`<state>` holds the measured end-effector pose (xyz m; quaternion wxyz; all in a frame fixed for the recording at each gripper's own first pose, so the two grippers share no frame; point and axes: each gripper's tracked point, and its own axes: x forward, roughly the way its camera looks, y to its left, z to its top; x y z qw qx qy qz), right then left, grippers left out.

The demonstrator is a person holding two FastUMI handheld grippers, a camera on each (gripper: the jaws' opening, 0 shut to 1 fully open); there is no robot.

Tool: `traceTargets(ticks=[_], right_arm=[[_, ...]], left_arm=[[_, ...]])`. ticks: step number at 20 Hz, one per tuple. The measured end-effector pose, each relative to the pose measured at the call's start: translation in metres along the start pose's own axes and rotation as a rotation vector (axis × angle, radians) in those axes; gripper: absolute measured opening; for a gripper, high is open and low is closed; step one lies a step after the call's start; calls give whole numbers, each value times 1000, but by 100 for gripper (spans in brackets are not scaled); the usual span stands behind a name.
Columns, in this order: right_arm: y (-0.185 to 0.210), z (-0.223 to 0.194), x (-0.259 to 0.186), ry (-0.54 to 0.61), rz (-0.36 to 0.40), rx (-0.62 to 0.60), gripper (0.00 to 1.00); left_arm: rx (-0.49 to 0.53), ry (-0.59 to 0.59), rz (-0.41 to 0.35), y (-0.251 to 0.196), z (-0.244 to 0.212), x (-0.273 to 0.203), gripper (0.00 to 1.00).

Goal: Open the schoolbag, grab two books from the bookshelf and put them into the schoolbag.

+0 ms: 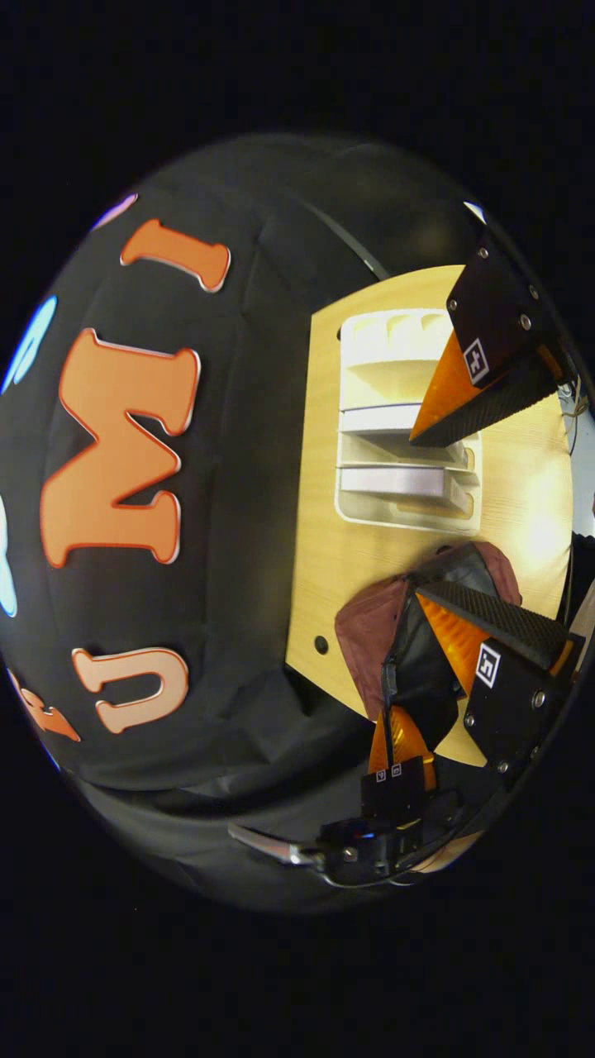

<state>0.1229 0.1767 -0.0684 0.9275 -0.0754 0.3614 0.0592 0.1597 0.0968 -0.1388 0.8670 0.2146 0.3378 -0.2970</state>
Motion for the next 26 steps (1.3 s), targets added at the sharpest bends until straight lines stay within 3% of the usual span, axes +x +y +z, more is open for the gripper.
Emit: traceTargets(ticks=[4,10,19,20,21,25,26], right_arm=[[17,12,50,212,101,57,98],[-11,-1,121,391,16,55,98],[-30,-17,158,497,-35,53,98],[-34,-18,161,504,-47,55,85],[-37,-21,166,512,-58,53,98],[-35,-32,177,542,-47,98,74],[-36,-34,178,550,-51,108,52]], left_arm=[[-17,2,-9,1,-3,-1,1],[-41,21,-30,0,-11,5,1],[-59,57,-44,8,-18,17,1],[-61,61,-44,8,-18,18,1],[-62,62,-44,9,-20,17,1],[-67,72,-46,10,-23,19,1],[-66,75,-45,9,-23,19,0]])
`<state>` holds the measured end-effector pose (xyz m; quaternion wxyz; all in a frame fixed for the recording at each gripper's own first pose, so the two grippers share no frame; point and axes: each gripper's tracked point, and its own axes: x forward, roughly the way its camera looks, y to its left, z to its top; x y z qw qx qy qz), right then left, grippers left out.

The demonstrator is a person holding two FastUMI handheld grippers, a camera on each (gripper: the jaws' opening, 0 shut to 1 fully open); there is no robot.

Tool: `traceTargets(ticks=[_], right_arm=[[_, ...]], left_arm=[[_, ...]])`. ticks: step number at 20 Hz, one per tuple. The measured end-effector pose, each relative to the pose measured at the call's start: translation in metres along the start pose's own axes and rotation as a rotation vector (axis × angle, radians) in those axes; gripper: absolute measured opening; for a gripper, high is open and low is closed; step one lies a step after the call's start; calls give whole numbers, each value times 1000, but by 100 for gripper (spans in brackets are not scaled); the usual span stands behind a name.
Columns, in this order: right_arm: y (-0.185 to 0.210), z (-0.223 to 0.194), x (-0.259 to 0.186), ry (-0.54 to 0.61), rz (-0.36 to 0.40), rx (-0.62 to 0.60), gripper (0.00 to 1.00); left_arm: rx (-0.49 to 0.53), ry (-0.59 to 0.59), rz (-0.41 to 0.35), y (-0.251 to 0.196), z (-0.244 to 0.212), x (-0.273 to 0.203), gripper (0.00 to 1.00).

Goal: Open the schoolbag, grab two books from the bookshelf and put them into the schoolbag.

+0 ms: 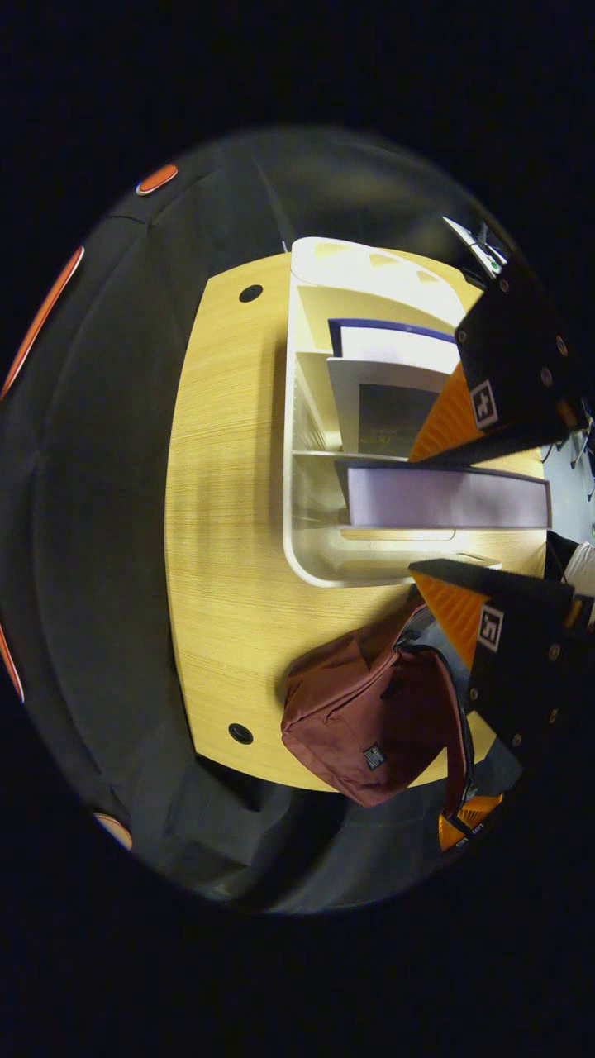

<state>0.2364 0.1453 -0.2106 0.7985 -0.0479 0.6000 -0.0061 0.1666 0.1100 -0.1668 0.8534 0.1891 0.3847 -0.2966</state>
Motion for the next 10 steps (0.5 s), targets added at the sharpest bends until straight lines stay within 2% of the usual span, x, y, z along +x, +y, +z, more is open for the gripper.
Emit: traceTargets(ticks=[2,5,10], right_arm=[[3,-1,2,6,5,27,39],[-1,-2,-1,-4,-6,33,36],[4,8,-37,-74,36,55,33]], left_arm=[[2,4,2,0,-1,1,1],[3,17,1,-2,-6,2,0],[19,12,5,-1,-4,0,0]])
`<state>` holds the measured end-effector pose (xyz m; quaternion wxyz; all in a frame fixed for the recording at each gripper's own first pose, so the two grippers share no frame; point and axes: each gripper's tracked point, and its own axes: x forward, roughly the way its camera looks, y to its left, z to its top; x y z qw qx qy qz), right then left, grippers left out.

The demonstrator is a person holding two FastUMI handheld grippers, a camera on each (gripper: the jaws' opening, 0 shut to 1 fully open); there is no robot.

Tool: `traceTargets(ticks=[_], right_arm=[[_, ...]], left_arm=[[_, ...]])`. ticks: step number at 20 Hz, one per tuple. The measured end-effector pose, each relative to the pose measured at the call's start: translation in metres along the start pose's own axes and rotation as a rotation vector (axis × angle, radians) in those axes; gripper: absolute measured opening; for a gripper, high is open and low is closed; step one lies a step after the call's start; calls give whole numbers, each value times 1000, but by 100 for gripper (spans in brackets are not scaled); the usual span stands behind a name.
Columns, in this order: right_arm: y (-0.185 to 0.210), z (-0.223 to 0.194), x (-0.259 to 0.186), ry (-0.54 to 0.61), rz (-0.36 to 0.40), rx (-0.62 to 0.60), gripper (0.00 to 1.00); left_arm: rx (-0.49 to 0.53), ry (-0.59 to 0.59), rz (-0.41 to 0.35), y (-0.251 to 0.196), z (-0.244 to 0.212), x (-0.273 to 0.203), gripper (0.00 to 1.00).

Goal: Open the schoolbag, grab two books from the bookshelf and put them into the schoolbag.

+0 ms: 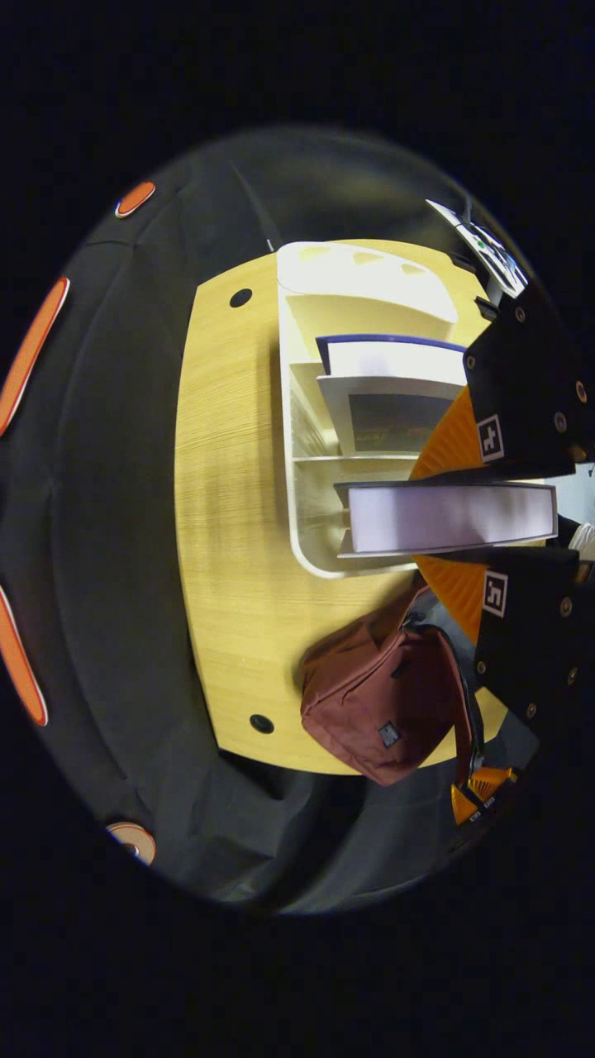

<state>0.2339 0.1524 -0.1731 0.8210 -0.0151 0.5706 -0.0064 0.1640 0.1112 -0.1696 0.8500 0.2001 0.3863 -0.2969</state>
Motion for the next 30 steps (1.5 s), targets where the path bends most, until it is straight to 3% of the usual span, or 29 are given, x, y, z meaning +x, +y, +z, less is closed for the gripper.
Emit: traceTargets(ticks=[7,11,15,20,25,30], right_arm=[[7,29,-123,-245,-10,-56,33],[14,13,-190,-364,33,-62,33],[22,-31,-224,-418,122,-38,31],[19,-103,-214,-464,296,143,31],[13,-164,-161,-478,447,401,30],[30,-195,-80,-427,571,621,31]], left_arm=[[-7,25,-7,3,-11,8,0],[-12,33,-3,7,-12,13,0],[-27,35,25,14,-9,15,0],[-24,19,54,14,-3,10,1],[-7,-15,70,8,13,-2,1],[33,-36,67,-6,27,-12,0]])
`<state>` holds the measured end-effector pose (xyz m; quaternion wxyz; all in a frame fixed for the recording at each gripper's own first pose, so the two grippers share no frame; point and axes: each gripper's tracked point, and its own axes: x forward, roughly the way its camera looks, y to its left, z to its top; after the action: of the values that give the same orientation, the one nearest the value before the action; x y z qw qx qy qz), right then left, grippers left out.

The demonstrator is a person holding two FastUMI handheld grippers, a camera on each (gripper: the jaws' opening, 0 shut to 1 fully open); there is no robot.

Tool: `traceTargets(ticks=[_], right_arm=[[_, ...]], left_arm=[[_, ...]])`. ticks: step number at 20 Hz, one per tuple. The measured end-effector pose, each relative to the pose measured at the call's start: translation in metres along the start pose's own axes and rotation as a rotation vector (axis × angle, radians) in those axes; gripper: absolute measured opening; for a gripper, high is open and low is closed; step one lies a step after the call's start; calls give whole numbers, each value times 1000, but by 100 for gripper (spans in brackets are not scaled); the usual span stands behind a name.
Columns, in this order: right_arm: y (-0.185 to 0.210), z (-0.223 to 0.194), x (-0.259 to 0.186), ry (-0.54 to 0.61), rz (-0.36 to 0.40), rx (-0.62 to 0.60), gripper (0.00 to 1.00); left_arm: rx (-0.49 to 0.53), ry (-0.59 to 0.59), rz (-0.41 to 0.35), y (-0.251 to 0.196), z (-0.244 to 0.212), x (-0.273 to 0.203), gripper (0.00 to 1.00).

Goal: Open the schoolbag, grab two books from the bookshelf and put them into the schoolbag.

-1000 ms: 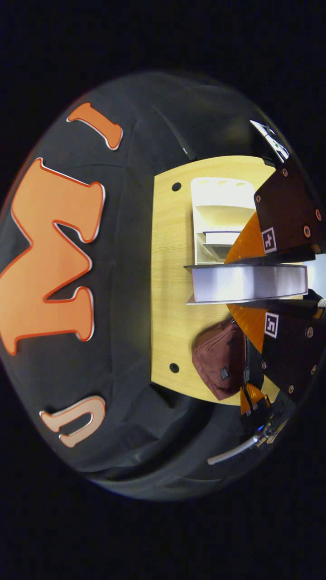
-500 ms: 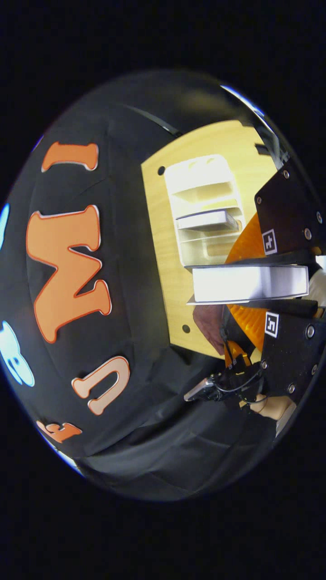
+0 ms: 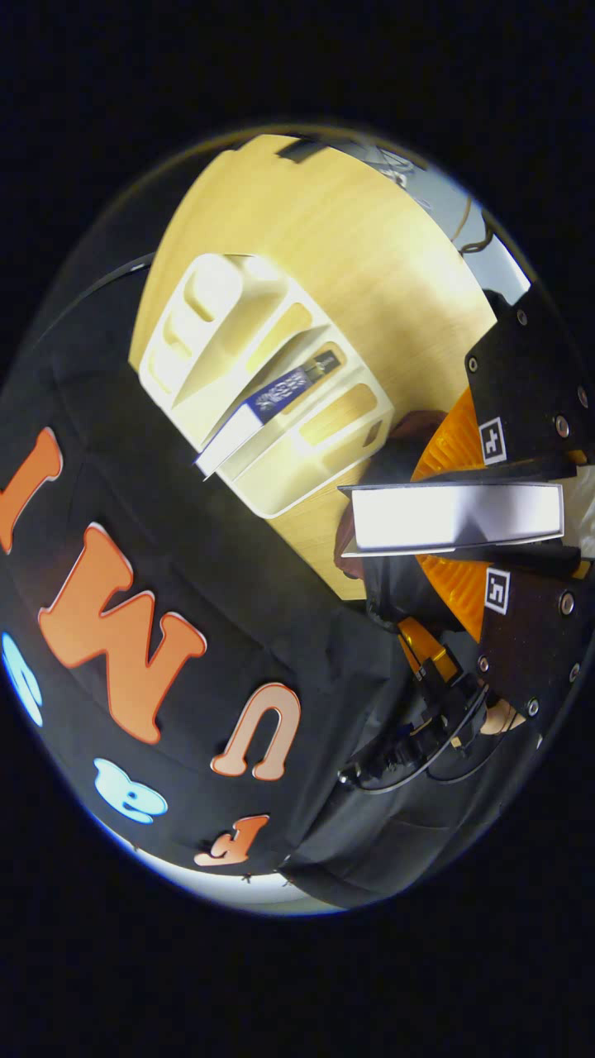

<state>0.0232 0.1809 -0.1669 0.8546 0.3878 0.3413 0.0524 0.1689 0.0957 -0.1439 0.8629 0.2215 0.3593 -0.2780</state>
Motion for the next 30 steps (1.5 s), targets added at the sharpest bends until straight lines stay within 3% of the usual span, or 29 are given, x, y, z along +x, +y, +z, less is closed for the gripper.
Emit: traceTargets(ticks=[4,8,15,21,23,24,28,30], right_arm=[[-14,-39,51,31,29,85,30],[-1,-69,98,60,47,121,31],[19,-83,168,-9,22,157,31],[4,-87,187,13,-50,187,34],[-19,-95,184,43,-146,147,42],[-24,-96,183,55,-158,133,56],[-42,-103,167,100,-221,89,94],[-50,-102,155,97,-241,48,98]], left_arm=[[26,-11,-3,-10,9,-6,0],[53,-24,-24,-29,15,-15,0],[93,-45,-82,-56,18,-27,1],[60,-31,-87,-51,14,-13,1],[26,-19,-83,-46,10,-9,1],[11,-17,-84,-44,9,-7,1],[-13,-23,-85,-42,8,-6,1],[-22,-24,-84,-41,6,-7,0]])
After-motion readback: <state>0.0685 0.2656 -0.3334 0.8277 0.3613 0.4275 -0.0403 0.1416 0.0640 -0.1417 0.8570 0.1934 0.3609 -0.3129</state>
